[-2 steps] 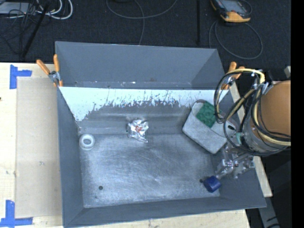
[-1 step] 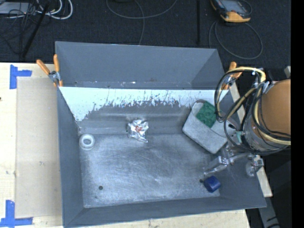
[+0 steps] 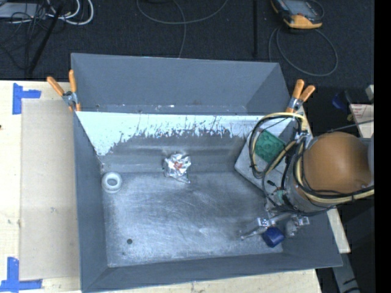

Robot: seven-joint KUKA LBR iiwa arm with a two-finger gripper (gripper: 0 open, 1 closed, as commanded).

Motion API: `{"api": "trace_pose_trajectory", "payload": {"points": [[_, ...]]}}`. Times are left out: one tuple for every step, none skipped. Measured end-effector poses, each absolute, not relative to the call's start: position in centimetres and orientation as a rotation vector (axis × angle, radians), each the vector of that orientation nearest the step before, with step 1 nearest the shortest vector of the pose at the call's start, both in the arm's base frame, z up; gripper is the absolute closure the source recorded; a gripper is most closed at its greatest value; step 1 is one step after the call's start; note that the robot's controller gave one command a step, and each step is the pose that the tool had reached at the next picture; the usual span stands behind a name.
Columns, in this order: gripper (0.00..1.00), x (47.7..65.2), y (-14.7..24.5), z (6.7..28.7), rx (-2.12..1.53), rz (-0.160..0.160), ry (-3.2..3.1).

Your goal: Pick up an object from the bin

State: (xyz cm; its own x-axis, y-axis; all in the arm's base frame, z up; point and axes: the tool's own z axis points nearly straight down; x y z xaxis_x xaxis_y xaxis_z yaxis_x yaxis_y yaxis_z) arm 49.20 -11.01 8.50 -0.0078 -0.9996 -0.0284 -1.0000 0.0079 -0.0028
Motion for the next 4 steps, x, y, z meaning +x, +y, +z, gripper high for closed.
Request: {"api": "trace_pose_trajectory", "payload": {"points": [[1.00,48.9,-12.5,8.5,-2.209,0.006,2.233],[1.00,48.8,-13.0,14.0,-2.210,-0.001,2.229],[0.00,48.7,-12.9,13.7,-2.214,0.008,2.227],[0.00,48.4,-11.2,8.2,-1.936,0.021,2.443]]}}
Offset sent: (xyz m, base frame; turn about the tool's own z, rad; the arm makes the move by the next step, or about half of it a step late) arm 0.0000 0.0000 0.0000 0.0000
